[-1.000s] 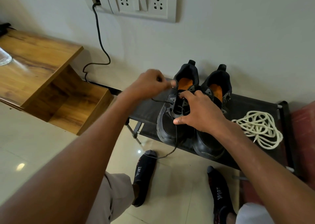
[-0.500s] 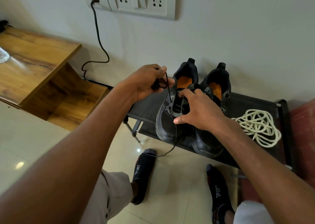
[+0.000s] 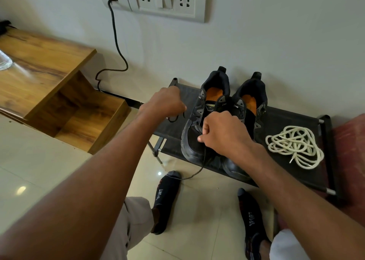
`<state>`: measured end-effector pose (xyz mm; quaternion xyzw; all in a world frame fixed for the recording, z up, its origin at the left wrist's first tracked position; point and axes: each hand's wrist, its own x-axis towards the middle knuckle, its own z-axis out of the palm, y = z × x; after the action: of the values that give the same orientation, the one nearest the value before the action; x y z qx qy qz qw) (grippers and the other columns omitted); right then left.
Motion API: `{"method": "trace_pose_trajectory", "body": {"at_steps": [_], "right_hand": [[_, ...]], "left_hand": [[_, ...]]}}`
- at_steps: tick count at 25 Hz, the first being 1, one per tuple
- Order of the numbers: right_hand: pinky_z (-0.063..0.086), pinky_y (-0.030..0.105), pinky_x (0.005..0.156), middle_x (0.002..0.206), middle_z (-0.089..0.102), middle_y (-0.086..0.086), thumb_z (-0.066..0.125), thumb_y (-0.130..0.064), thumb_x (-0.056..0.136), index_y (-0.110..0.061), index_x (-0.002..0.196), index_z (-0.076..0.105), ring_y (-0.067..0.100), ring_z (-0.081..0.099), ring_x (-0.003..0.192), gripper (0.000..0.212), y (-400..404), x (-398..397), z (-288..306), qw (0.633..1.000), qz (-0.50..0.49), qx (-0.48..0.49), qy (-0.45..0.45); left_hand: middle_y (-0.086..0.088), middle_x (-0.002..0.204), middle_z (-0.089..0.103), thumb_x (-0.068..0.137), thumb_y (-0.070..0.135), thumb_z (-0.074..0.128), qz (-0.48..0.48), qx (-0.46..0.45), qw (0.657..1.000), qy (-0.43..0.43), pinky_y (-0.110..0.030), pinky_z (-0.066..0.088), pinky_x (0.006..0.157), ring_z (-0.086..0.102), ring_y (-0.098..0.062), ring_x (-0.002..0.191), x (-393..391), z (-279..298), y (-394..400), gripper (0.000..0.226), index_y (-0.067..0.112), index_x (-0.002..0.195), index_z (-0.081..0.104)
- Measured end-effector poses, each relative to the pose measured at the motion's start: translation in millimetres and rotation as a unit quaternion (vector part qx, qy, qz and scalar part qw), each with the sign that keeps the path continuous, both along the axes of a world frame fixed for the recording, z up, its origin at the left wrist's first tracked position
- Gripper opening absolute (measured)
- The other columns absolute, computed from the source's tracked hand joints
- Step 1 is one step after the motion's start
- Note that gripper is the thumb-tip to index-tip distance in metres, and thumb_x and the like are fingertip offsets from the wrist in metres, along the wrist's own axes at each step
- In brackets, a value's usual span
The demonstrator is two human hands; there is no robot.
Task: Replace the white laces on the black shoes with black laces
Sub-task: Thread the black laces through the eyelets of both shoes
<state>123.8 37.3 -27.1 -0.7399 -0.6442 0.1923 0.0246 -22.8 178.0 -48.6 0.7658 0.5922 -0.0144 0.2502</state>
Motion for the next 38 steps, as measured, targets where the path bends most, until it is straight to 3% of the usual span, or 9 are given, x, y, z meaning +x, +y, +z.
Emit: {"method": "trace_pose_trajectory", "body": {"at_steps": [6,9,13,17,21,24,28,33,38], "right_hand": [[0.057,0.031,0.07,0.087,0.074,0.005,0.073,-0.017,0.087,-0.02,0.093,0.068,0.018,0.071,0.077,0.008,-0.7,12.9,7.8,0.961,-0.119,-0.011,0.25],[0.055,0.032,0.071,0.079,0.069,0.004,0.065,-0.015,0.097,-0.011,0.105,0.067,0.017,0.068,0.068,0.01,-2.4,26.9,34.5,0.829,-0.182,0.004,0.528],[0.034,0.025,0.049,0.077,0.06,0.002,0.063,-0.017,0.097,-0.017,0.102,0.064,0.013,0.047,0.055,0.006,-1.9,55.8,62.3,0.726,-0.203,0.18,0.632],[0.031,0.025,0.049,0.081,0.066,0.003,0.059,-0.008,0.096,-0.016,0.101,0.066,0.013,0.046,0.054,0.013,-6.4,84.1,71.6,0.64,-0.266,0.296,0.658],[0.033,0.024,0.047,0.089,0.076,0.007,0.064,-0.006,0.095,-0.012,0.105,0.075,0.012,0.049,0.055,0.015,-5.0,90.2,58.1,0.718,-0.265,0.266,0.586],[0.034,0.024,0.046,0.091,0.079,0.01,0.065,-0.007,0.099,-0.01,0.107,0.077,0.011,0.05,0.054,0.015,-4.3,72.3,46.1,0.825,-0.189,0.17,0.505],[0.037,0.02,0.043,0.087,0.078,0.008,0.064,-0.012,0.103,-0.015,0.112,0.077,0.009,0.053,0.053,0.016,0.1,53.2,39.7,0.85,-0.131,0.14,0.491],[0.048,0.017,0.059,0.077,0.076,0.0,0.07,-0.015,0.099,-0.021,0.098,0.079,-0.003,0.06,0.054,0.011,6.7,64.8,27.0,0.87,-0.197,0.238,0.383],[0.06,0.022,0.08,0.085,0.077,-0.006,0.065,-0.008,0.101,-0.027,0.1,0.079,0.001,0.066,0.068,0.024,6.2,60.1,9.8,0.912,-0.17,0.175,0.331]], "left_hand": [[-0.007,0.104,0.066,0.093,0.036,0.071,-0.056,0.032,0.993,0.102,-0.049,0.055,0.089,0.062,-0.029,0.095,3.0,10.4,-10.2,0.023,0.017,0.098,0.059],[-0.001,0.11,0.072,0.105,0.037,0.058,-0.02,-0.004,0.979,-0.204,-0.036,0.052,0.084,0.068,-0.017,0.096,23.3,43.4,-22.5,0.026,0.017,0.12,0.063],[-0.003,0.085,0.07,0.107,0.052,0.047,-0.081,-0.251,0.85,-0.455,-0.034,0.049,0.073,0.065,-0.019,0.077,51.6,73.3,-50.8,0.047,0.008,0.115,0.061],[0.0,0.062,0.063,0.105,0.041,0.059,-0.036,-0.148,0.934,-0.324,-0.035,0.046,0.073,0.057,-0.019,0.066,33.0,63.6,-37.9,0.041,0.01,0.084,0.075],[-0.01,0.098,0.075,0.099,0.03,0.069,-0.137,-0.033,0.981,0.13,-0.038,0.051,0.084,0.069,-0.024,0.093,-9.2,41.8,-25.2,0.024,0.007,0.099,0.076],[-0.004,0.124,0.069,0.104,0.036,0.06,-0.111,-0.027,0.992,-0.051,-0.037,0.046,0.096,0.062,-0.02,0.115,-5.6,53.3,-32.9,0.033,0.013,0.128,0.066],[-0.003,0.121,0.073,0.107,0.042,0.053,-0.067,-0.172,0.912,-0.365,-0.038,0.051,0.099,0.07,-0.016,0.116,23.7,76.5,-46.2,0.034,0.025,0.136,0.059],[-0.01,0.076,0.071,0.106,0.011,0.057,-0.032,-0.109,0.949,-0.293,-0.035,0.056,0.084,0.075,-0.022,0.078,12.1,59.8,-45.9,0.016,0.007,0.116,0.068],[-0.001,0.111,0.074,0.1,0.021,0.068,0.014,0.033,0.993,-0.113,-0.039,0.055,0.097,0.069,-0.02,0.102,1.9,41.9,-66.1,0.026,0.015,0.125,0.067]]}}
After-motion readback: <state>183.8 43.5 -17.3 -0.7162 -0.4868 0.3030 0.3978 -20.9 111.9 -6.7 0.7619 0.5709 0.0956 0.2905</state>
